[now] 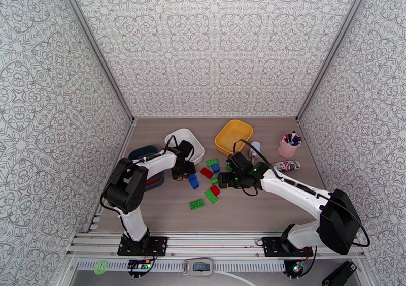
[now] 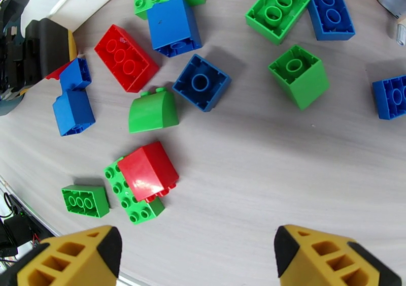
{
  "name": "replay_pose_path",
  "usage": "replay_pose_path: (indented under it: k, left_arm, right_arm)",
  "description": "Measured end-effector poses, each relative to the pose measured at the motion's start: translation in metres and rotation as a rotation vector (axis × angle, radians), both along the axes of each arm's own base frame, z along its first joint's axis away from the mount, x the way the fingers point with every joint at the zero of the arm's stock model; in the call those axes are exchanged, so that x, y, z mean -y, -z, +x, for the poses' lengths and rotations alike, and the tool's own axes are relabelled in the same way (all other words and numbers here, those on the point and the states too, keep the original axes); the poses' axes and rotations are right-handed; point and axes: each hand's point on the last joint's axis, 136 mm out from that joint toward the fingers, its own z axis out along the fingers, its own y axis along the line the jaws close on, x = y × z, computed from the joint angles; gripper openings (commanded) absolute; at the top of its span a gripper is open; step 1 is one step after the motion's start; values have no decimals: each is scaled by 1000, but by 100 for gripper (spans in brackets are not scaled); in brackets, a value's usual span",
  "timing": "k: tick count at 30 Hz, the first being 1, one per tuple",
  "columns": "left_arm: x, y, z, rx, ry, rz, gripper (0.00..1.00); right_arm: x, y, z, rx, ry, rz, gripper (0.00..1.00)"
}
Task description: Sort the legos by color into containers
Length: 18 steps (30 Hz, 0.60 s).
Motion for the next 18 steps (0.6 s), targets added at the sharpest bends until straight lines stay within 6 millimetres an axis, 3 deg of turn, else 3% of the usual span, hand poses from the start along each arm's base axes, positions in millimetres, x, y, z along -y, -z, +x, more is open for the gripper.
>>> replay_pose_path:
  k: [12,18]
  left_arm:
    - [14,-3,-5,7,44,-5,54]
    - [23,-26,-12,45,75,-20,53]
  right_arm:
    - [0,0,0,0,-2,-1,83]
    - [0,0,0,-1,-8,0,83]
